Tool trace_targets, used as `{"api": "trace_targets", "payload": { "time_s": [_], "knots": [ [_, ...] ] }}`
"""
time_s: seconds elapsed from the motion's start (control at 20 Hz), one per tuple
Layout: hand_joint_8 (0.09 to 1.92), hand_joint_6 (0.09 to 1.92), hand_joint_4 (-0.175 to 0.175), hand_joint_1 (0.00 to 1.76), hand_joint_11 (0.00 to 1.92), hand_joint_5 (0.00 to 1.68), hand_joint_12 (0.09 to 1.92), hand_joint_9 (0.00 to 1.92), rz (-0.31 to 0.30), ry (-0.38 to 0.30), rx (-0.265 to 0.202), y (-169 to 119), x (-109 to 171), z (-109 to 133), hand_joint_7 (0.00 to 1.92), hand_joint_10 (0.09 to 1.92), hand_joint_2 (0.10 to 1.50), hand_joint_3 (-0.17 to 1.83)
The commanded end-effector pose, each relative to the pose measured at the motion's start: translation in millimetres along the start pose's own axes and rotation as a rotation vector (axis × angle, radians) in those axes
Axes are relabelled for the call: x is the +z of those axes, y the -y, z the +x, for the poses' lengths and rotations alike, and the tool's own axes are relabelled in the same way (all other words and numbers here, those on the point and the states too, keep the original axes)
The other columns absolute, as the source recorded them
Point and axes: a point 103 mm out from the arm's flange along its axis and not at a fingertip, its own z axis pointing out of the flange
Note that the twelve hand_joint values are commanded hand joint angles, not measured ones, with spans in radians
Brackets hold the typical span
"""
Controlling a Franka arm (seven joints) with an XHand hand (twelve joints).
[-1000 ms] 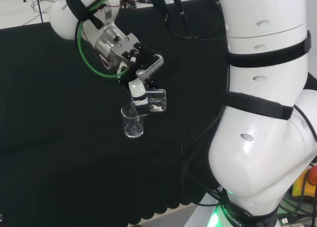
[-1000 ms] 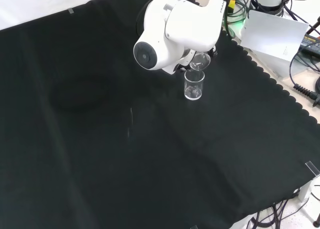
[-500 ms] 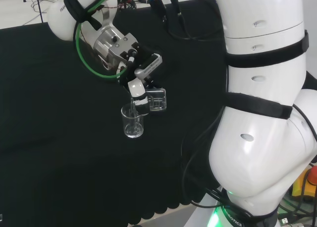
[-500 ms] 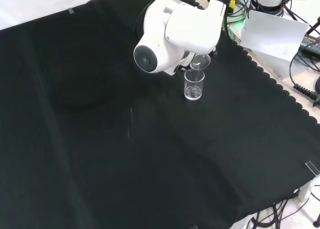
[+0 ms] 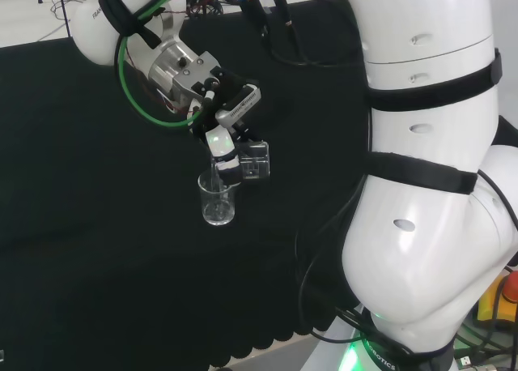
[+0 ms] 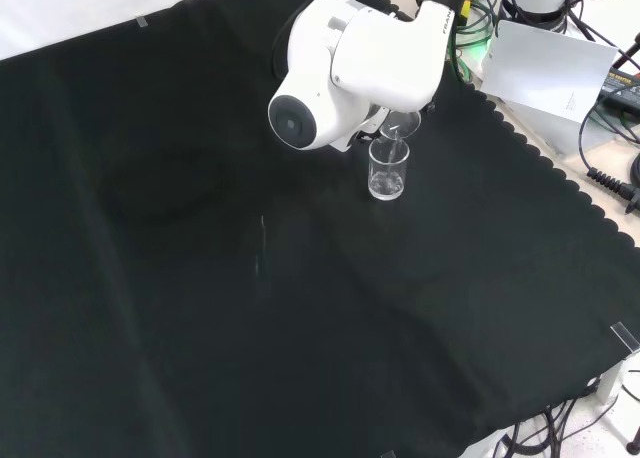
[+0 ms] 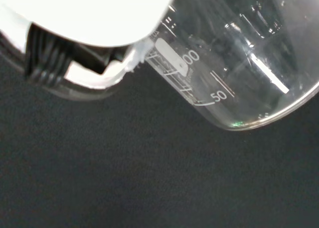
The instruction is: Pour the water from the handheld beaker into the one on the table.
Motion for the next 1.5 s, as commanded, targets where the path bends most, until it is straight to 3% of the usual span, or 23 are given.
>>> {"api": "trace_targets", "payload": {
  "time_s": [0.05,0.8,1.0,1.15,1.4,1.5],
  "knots": [
    [0.54,0.37,-0.175,1.44,1.50,1.42,0.59,1.67,0.007,0.001,0.010,1.0,-0.4,-0.4,1.35,0.09,0.55,0.71],
    [0.54,0.38,-0.175,1.44,1.50,1.42,0.60,1.67,0.006,0.022,0.014,3.4,-5.4,4.9,1.35,0.09,0.55,0.71],
    [0.25,0.27,-0.175,1.34,1.51,1.48,0.60,1.80,-0.008,0.043,0.018,3.2,-8.2,10.1,1.52,0.09,0.55,0.71],
    [0.20,0.24,-0.175,1.34,1.51,1.49,0.60,1.81,-0.008,0.045,0.016,2.3,-8.6,11.5,1.55,0.09,0.56,0.70],
    [0.19,0.23,-0.175,1.34,1.51,1.49,0.60,1.81,-0.004,0.049,0.011,1.5,-10.0,14.1,1.55,0.09,0.56,0.70],
    [0.40,0.30,-0.175,1.40,1.50,1.45,0.60,1.72,-0.003,0.050,0.012,1.8,-10.4,14.4,1.42,0.09,0.55,0.71]
  ]
}}
